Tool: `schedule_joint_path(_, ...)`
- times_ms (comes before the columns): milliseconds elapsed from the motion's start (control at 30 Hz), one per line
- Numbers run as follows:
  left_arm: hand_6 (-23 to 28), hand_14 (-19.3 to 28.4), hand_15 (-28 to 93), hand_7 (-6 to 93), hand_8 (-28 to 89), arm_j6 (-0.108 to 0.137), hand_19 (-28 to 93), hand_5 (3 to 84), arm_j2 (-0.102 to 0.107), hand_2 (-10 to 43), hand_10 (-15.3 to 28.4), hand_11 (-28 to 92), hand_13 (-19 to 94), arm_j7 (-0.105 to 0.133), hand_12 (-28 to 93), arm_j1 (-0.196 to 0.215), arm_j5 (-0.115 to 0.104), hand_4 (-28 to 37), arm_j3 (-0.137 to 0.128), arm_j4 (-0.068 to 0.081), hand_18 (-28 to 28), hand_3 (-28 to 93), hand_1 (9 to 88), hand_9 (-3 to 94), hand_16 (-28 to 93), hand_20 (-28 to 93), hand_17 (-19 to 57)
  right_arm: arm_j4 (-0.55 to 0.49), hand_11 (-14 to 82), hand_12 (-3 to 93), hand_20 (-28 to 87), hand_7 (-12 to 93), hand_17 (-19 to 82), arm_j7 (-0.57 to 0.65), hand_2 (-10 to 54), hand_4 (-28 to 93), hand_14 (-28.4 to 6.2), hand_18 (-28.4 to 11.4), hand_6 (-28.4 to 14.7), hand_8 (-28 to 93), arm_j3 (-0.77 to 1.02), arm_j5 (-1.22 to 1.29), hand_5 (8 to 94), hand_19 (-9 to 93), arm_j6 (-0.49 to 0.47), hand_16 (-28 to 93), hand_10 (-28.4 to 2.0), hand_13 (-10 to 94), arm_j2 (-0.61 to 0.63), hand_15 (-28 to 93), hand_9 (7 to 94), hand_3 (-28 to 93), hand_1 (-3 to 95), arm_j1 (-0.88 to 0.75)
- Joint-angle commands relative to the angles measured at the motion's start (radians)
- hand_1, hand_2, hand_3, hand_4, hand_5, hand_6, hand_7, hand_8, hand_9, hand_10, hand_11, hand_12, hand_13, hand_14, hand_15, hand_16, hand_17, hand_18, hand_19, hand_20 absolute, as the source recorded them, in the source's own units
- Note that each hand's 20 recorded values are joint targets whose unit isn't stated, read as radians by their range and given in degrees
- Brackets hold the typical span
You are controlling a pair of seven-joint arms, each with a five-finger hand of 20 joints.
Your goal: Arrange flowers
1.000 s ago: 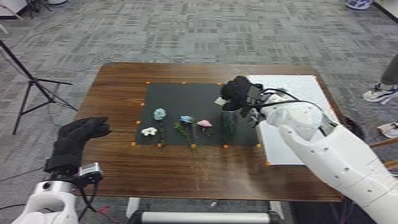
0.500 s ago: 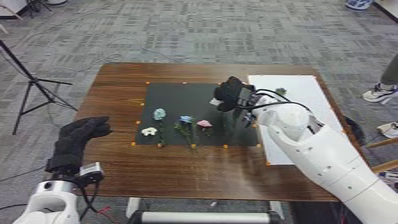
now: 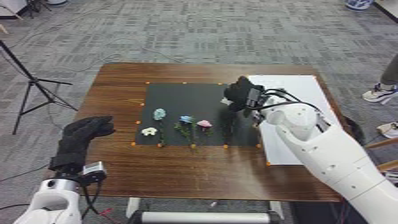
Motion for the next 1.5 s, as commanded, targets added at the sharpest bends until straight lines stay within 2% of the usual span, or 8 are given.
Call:
schedule_joint_path(33, 1.9, 17.6, 45, 24.0, -9, -0.008, 26, 55.4, -0.005, 6.6, 13.2, 29, 46, -0.001, 14, 0.0, -0.002, -21.0, -0.006, -0.004, 14.2, 67, 35.4, 57.4, -2, 25, 5.3, -0.007, 4.2, 28.1, 49, 40, 30, -0.013, -8.6, -28, -6.8, -19.3, 7.5, -9, 0.018, -0.02, 67.7, 67, -0.142, 29, -4.8, 72, -0.016, 63, 82.0, 67, 56.0, -0.02)
schedule_joint_path(300, 1.9, 17.5, 45, 24.0, -9, -0.008, 26, 55.4, -0.005, 6.2, 13.2, 29, 46, -0.003, 14, -0.003, 0.0, -20.9, -0.008, -0.002, 14.2, 67, 35.7, 57.4, -2, 25, 5.3, -0.027, 12.9, 21.3, 48, 40, 29, 0.011, -9.4, -26, -7.9, -19.6, 5.1, -8, 0.033, 0.01, 62.1, 66, -0.186, 28, -6.3, 70, -0.001, 64, 74.6, 67, 50.5, -0.015)
schedule_joint_path(400, 1.9, 17.5, 45, 24.0, -9, -0.01, 26, 55.4, -0.005, 6.2, 13.1, 29, 46, -0.001, 14, 0.0, -0.001, -20.9, -0.008, -0.002, 14.2, 66, 35.8, 57.4, -2, 25, 5.3, -0.04, 17.4, 16.2, 48, 36, 28, 0.007, -9.5, -24, -8.3, -20.1, 3.8, -7, 0.039, 0.024, 60.4, 66, -0.215, 27, -7.7, 69, 0.002, 65, 70.6, 69, 44.0, -0.012)
schedule_joint_path(500, 1.9, 17.5, 45, 24.0, -9, -0.01, 26, 55.3, -0.004, 6.2, 13.2, 29, 46, -0.004, 14, 0.0, -0.001, -20.8, -0.007, -0.002, 14.2, 66, 35.9, 57.3, -2, 25, 5.3, -0.051, 17.4, 15.7, 49, 30, 27, 0.011, -9.5, -23, -9.5, -20.8, 2.8, -17, 0.045, 0.043, 59.1, 66, -0.231, 27, -9.3, 67, 0.004, 65, 67.7, 73, 34.8, -0.011)
schedule_joint_path(867, 1.8, 17.5, 45, 24.2, -8, -0.009, 26, 55.3, -0.003, 5.7, 13.1, 29, 46, 0.003, 14, -0.001, 0.001, -20.5, 0.0, -0.002, 14.2, 66, 36.3, 57.4, -2, 25, 5.3, -0.107, 16.4, 15.9, 49, 26, 26, 0.047, -9.5, -22, -11.2, -21.9, -0.5, -15, 0.073, 0.119, 54.1, 65, -0.259, 27, -11.3, 65, 0.036, 68, 62.6, 74, 28.2, 0.017)
schedule_joint_path(1133, 1.7, 17.5, 45, 24.3, -9, -0.02, 26, 55.3, 0.001, 5.6, 13.0, 30, 46, -0.002, 14, 0.001, 0.001, -20.2, 0.0, -0.001, 14.2, 66, 36.5, 57.4, -2, 25, 5.3, -0.177, 14.8, 16.1, 47, 23, 24, 0.073, -9.5, -24, -13.1, -22.4, -2.1, -14, 0.2, 0.183, 49.7, 61, -0.322, 26, -11.7, 60, 0.069, 67, 57.4, 75, 21.9, 0.014)
schedule_joint_path(1300, 1.7, 17.5, 45, 24.3, -9, -0.025, 26, 55.3, 0.011, 5.6, 13.0, 30, 46, -0.006, 14, -0.009, 0.001, -20.2, 0.004, 0.004, 14.2, 66, 36.7, 57.4, -1, 25, 5.3, -0.084, 12.8, 16.7, 46, 23, 24, 0.149, -9.5, -23, -13.0, -22.6, -1.4, -12, 0.234, 0.153, 44.2, 59, -0.25, 22, -12.2, 59, 0.076, 52, 52.3, 74, 20.8, 0.03)
schedule_joint_path(1500, 1.7, 17.5, 45, 24.4, -9, -0.015, 26, 55.3, 0.01, 5.6, 13.1, 29, 46, 0.002, 14, -0.01, 0.0, -20.1, 0.005, 0.002, 14.2, 66, 36.8, 57.4, -2, 25, 5.3, 0.088, 11.6, 17.3, 47, 22, 25, 0.147, -9.5, -24, -13.7, -23.7, -2.8, -12, 0.267, -0.022, 35.5, 61, -0.235, 23, -13.5, 59, 0.018, 51, 45.4, 75, 20.3, 0.057)
